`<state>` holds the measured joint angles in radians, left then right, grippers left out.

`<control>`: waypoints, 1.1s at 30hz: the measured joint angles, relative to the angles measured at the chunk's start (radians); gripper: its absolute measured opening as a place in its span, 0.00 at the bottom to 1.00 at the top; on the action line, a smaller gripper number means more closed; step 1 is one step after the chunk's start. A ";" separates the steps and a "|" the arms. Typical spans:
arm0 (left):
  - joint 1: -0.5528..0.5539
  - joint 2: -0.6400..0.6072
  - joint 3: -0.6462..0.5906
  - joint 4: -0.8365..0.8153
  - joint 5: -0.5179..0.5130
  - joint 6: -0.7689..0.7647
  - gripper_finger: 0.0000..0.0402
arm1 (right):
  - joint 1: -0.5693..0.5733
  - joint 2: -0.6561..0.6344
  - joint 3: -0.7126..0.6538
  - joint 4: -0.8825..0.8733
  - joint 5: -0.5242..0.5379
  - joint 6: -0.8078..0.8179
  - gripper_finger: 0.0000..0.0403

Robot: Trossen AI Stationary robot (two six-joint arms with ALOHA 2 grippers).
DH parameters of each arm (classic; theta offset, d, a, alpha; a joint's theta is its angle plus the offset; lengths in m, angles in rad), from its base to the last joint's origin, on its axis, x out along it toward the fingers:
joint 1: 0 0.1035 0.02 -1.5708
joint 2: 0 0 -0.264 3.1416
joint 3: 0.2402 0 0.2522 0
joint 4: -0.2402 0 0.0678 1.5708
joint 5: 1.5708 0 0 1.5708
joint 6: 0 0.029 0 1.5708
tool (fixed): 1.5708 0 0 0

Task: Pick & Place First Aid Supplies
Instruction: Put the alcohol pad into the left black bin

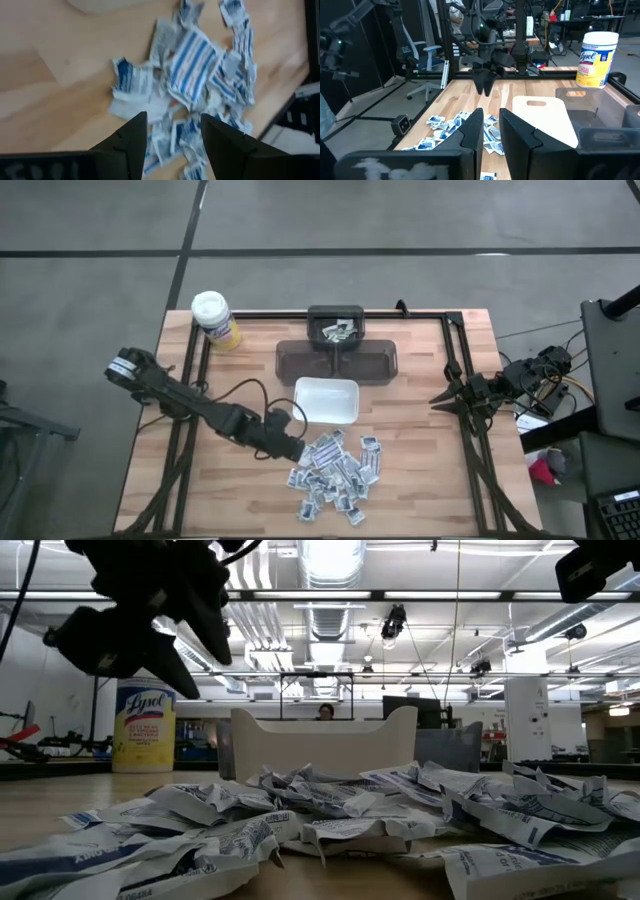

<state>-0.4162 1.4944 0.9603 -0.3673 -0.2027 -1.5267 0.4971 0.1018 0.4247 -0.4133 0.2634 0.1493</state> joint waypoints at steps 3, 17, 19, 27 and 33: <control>0.003 0.001 -0.014 0.001 -0.021 0.029 0.44 | 0.000 0.000 0.000 0.000 0.000 0.000 0.15; 0.002 0.152 0.189 -0.123 -0.059 0.094 0.42 | 0.000 0.000 0.000 0.000 0.000 0.000 0.15; 0.002 0.213 0.261 -0.227 -0.044 0.098 0.41 | 0.000 0.000 0.000 0.000 0.000 0.000 0.15; 0.005 0.387 0.501 -0.529 -0.043 0.148 0.41 | 0.000 0.000 0.000 0.000 0.001 0.012 0.15; 0.008 0.435 0.524 -0.552 -0.047 0.157 0.41 | 0.000 0.000 0.000 0.000 0.001 0.013 0.15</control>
<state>-0.4080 1.9292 1.4842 -0.9192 -0.2496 -1.3693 0.4971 0.1017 0.4246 -0.4132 0.2642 0.1625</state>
